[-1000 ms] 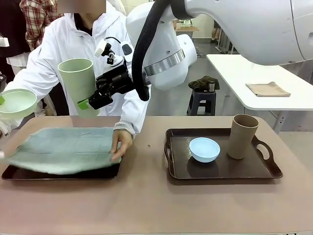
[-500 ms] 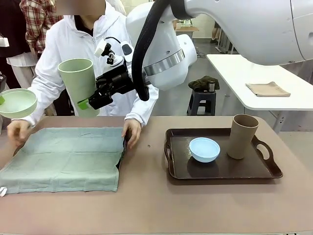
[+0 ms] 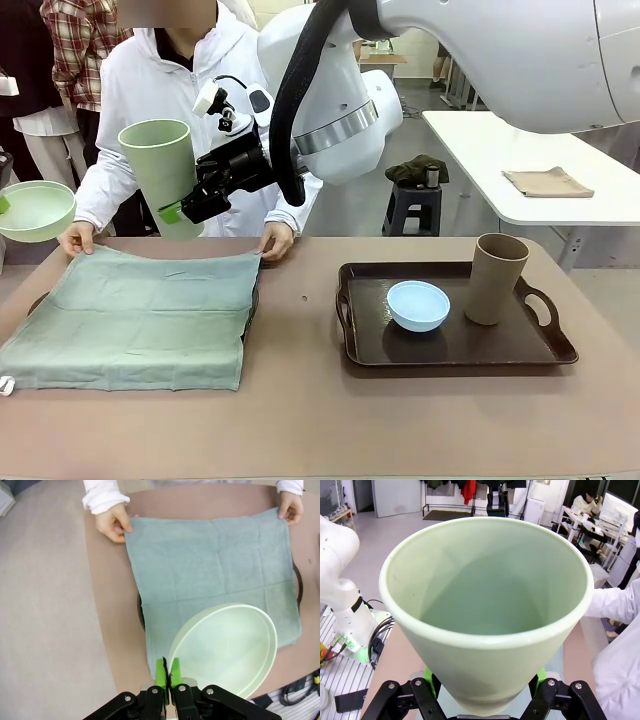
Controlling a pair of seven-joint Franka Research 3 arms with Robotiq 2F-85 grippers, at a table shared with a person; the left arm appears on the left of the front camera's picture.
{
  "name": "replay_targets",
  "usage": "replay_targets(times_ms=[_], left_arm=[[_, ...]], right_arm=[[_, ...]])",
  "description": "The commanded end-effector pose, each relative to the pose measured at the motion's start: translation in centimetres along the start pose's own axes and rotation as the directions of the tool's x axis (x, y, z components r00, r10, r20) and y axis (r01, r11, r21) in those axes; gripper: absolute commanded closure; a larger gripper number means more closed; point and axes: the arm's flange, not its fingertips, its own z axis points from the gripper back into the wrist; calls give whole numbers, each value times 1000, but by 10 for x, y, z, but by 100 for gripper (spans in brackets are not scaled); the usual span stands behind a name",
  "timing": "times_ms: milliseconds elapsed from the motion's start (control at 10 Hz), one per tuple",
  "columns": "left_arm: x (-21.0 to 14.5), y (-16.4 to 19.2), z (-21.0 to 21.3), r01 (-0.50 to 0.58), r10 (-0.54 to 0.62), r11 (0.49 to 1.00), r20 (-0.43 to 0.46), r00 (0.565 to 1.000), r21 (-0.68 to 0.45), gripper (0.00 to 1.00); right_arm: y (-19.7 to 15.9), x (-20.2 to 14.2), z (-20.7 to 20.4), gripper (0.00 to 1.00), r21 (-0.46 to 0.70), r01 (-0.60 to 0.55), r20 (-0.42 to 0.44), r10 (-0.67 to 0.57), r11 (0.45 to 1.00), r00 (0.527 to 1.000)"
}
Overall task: Set up a tray with a mat and arrange the tableware.
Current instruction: Place the Picnic Bowl and Reusable plastic cup back onto the Handle tray in front of the human's position.
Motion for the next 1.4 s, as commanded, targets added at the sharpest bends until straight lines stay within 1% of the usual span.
replay_targets(times_ms=[0,800,900,1000,1200,1300], left_arm=[[0,1,1,8,-8,1000,5,1000,-6,100],[0,1,1,8,-8,1000,5,1000,-6,100],[0,0,0,0,0,1000,0,1000,0,96],[3,1,-13,4,-4,1000,-18,1000,-20,96],[12,3,-44,-16,12,998,-65,998,-52,96],[15,4,-59,-24,17,997,-90,996,-76,96]], right_arm=[[0,0,0,39,3,-3,0,3,1000,1000],[0,0,0,39,3,-3,0,3,1000,1000],[0,0,0,19,0,0,0,0,1000,1000],[-7,-15,-7,19,20,24,18,-24,1000,1000],[-19,-44,-28,19,27,28,60,-29,999,998],[-24,-63,-39,19,33,41,56,-43,999,998]])
